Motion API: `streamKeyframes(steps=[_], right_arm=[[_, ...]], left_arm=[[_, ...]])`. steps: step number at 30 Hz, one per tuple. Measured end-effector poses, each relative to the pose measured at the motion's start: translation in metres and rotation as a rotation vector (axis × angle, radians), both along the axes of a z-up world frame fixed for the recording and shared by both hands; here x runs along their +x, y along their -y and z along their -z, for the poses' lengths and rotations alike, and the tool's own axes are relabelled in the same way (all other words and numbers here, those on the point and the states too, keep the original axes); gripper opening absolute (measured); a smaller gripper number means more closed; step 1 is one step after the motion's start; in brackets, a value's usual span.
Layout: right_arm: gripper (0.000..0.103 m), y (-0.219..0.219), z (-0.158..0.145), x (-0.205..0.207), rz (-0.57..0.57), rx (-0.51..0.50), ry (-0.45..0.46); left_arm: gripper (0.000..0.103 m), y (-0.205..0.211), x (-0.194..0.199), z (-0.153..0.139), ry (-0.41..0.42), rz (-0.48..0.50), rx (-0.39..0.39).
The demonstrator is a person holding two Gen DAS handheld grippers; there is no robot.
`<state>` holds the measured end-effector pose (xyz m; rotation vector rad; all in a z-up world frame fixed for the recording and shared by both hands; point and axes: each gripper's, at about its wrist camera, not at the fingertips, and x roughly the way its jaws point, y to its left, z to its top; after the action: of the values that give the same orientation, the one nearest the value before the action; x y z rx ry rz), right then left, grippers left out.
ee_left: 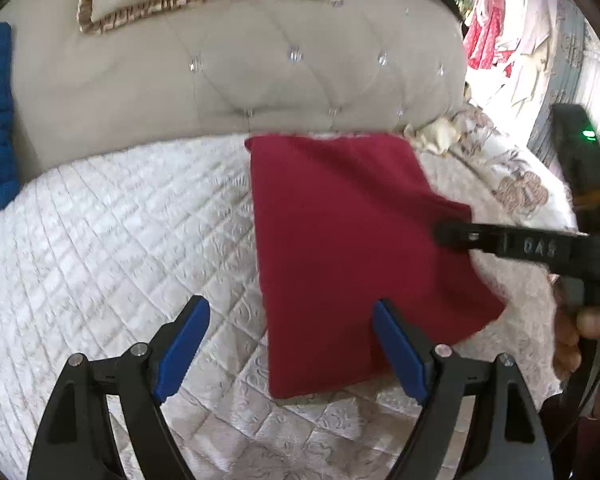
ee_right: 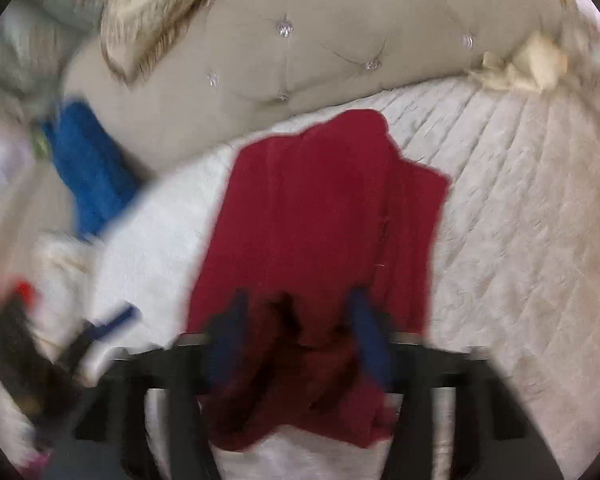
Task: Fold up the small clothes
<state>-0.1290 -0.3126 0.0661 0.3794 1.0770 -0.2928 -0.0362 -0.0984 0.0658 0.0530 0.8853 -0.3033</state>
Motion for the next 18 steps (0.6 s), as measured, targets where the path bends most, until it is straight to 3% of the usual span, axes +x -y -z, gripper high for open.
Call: streamKeyframes(steps=[2, 6, 9, 12, 14, 16, 17, 18], right_arm=[[0.0, -0.01, -0.002, -0.005, -0.047, -0.106, -0.018], [0.0, 0.002, 0.017, -0.019, -0.028, -0.048, -0.071], [0.003, 0.01, -0.004, -0.02, -0.02, 0.013, 0.011], [0.034, 0.025, -0.026, -0.008, 0.05, 0.013, 0.104], [0.037, 0.035, -0.02, 0.014, 0.113, -0.046, 0.062], [0.036, 0.042, -0.005, 0.032, 0.121, -0.042, 0.007], [0.024, 0.046, 0.004, 0.04, 0.112, -0.023, -0.01], [0.004, 0.049, 0.011, 0.045, 0.096, -0.007, -0.016]], left_arm=[[0.087, 0.009, 0.008, 0.011, -0.004, 0.019, 0.027], [0.087, 0.02, 0.01, 0.024, -0.012, 0.038, 0.064], [0.087, 0.019, 0.006, 0.019, 0.007, 0.043, 0.064], [0.087, 0.022, 0.009, 0.02, 0.004, 0.041, 0.058], [0.087, 0.022, 0.012, 0.024, -0.003, 0.036, 0.053], [0.087, 0.023, 0.012, 0.025, -0.001, 0.037, 0.054], [0.087, 0.023, 0.013, 0.026, 0.0, 0.038, 0.055], [0.087, 0.023, 0.013, 0.025, 0.0, 0.04, 0.055]])
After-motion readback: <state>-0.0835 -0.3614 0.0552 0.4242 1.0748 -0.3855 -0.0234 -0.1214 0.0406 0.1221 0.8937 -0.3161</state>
